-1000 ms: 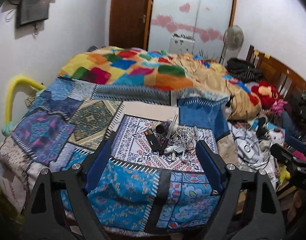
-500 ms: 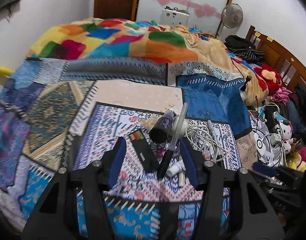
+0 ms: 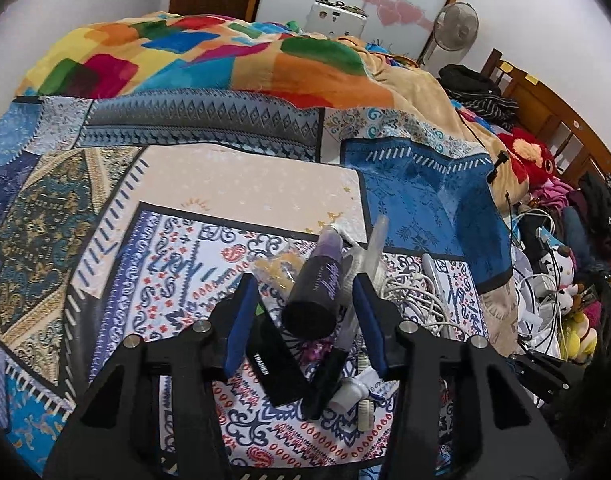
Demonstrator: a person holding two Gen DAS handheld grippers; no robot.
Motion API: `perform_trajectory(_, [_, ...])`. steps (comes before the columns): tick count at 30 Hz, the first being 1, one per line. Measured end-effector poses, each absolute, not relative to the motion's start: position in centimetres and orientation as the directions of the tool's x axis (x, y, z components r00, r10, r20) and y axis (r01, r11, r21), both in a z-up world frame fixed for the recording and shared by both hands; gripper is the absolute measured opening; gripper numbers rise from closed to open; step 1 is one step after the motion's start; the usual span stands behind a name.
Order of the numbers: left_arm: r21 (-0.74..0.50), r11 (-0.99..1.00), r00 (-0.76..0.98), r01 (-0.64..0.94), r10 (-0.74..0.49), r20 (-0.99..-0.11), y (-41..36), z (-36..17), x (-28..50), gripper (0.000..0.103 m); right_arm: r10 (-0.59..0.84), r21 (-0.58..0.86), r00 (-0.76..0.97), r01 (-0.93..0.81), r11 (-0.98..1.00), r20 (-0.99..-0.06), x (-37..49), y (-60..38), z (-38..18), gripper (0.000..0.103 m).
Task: Collect trash
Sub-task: 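Reach both tools toward the items on the patterned mat, then grasp the black marker with the right tool while the left tool grasps the purple pen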
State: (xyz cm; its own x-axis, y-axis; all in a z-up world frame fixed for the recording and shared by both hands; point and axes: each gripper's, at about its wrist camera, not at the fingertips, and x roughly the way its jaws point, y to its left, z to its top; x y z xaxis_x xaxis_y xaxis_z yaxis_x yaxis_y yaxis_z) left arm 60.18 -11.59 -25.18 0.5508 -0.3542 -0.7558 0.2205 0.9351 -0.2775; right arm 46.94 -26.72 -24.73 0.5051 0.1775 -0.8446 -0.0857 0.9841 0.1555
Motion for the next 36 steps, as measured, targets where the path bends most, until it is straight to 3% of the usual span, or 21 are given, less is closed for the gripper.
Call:
perform_trajectory(2, [-0.279,0.935,0.549,0.221,-0.356,-0.757,-11.8,-25.4,60.3,0.045,0.151,0.124,0.522,-0.087,0.988,-0.839,46.8,-26.5,-24.9,0.018])
perform_trajectory(5, [-0.298,0.926,0.525,0.231,-0.377,-0.763,-12.0,-25.9,60.7,0.031,0.128,0.092,0.536,-0.093,0.991,-0.834,46.6,-26.6,-25.0,0.012])
perform_trajectory(12, [-0.251,0.935,0.516,0.250,-0.349,-0.783,-12.9,-25.5,60.1,0.026,0.187,0.170,0.515,-0.080,0.982,-0.836,47.1,-27.8,-25.0,0.012])
perform_trajectory(23, [-0.249,0.943,0.588,0.221,-0.332,-0.738,-11.8,-20.5,57.1,0.025,0.193,0.193,0.570,-0.061,0.979,-0.799,45.1,-29.0,-20.8,0.012])
perform_trajectory(36, [-0.235,0.953,0.709,0.191,-0.300,-0.638,-8.4,-9.9,47.8,0.025,0.215,0.184,0.708,-0.122,0.975,-0.673,39.2,-27.9,-10.2,0.012])
